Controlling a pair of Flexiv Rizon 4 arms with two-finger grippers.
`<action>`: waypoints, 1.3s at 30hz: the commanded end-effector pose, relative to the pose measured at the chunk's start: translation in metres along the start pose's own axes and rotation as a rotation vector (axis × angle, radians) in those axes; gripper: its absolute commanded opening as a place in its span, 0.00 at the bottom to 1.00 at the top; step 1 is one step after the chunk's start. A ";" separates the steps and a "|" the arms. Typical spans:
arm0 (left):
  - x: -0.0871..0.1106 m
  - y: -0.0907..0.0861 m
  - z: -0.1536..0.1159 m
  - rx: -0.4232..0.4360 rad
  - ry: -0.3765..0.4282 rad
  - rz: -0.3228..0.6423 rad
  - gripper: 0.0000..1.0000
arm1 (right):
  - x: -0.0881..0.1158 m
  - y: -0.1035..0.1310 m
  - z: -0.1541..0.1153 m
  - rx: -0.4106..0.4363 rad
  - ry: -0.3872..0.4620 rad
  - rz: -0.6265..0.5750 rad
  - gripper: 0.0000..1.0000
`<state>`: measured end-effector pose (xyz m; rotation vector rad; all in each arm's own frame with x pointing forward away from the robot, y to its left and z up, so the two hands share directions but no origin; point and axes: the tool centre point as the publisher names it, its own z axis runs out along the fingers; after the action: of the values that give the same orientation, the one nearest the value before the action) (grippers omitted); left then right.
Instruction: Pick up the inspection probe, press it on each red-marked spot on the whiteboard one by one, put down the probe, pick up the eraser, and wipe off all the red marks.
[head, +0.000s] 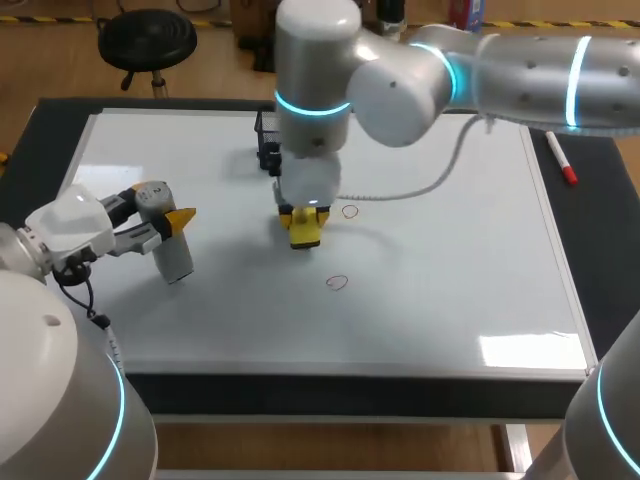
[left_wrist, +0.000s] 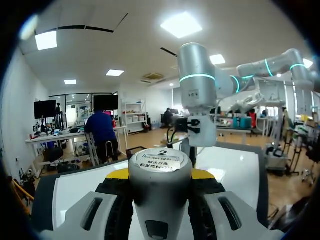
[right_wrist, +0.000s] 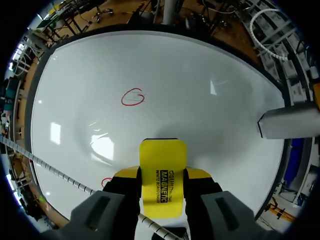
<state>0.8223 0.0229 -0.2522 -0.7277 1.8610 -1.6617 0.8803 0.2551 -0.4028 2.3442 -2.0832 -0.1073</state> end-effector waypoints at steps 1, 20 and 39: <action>0.003 -0.001 0.004 -0.001 -0.024 0.002 0.00 | -0.010 -0.003 0.007 -0.003 0.064 -0.010 0.00; 0.003 -0.001 0.004 -0.001 -0.024 0.002 0.00 | -0.017 0.004 0.015 0.011 0.046 -0.032 0.00; 0.003 -0.001 0.004 -0.001 -0.024 0.002 0.00 | 0.015 0.008 0.023 -0.010 0.062 0.036 0.00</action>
<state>0.8217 0.0232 -0.2524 -0.7304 1.8560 -1.6592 0.8734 0.2491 -0.4256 2.2678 -2.0865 -0.0465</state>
